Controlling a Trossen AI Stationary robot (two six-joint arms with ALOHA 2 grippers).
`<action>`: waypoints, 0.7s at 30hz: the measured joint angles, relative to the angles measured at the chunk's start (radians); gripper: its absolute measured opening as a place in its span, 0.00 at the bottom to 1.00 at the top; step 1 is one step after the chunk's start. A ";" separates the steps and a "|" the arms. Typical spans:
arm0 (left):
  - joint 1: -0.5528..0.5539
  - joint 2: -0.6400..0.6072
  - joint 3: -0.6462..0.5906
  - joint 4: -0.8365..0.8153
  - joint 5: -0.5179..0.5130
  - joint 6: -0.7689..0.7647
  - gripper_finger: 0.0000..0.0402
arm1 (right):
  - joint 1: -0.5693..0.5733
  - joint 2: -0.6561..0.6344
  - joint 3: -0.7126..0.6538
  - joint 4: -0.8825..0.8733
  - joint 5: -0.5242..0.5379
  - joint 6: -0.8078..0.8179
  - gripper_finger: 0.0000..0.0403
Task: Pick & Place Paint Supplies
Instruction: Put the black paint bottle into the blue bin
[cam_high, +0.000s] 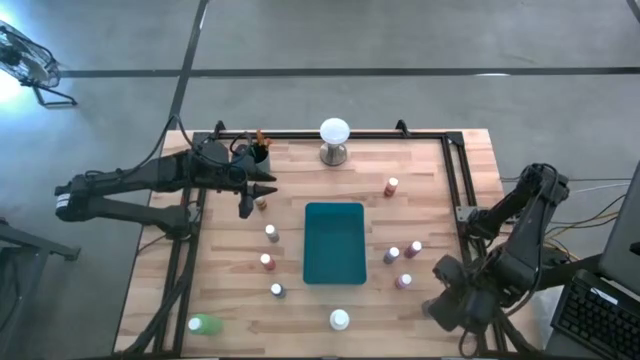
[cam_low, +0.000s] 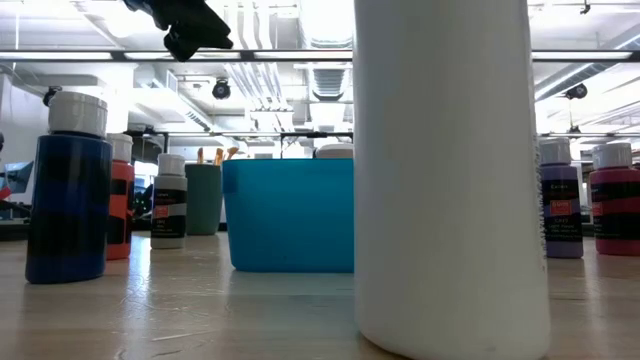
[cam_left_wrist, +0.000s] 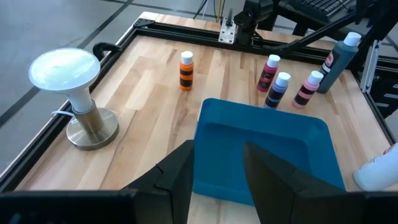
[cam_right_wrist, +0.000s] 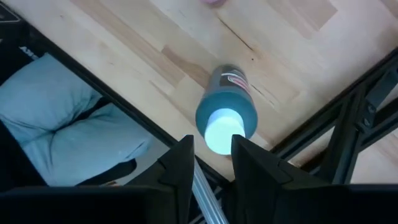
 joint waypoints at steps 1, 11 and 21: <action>0.000 0.000 0.000 0.001 0.000 0.000 0.35 | 0.000 0.005 0.000 -0.001 -0.003 0.000 0.27; 0.000 0.000 0.000 0.001 0.000 0.001 0.35 | 0.002 0.027 0.000 0.004 -0.044 0.007 0.45; 0.000 0.000 0.000 0.000 0.000 0.001 0.35 | 0.008 0.055 -0.028 0.000 -0.040 -0.024 0.52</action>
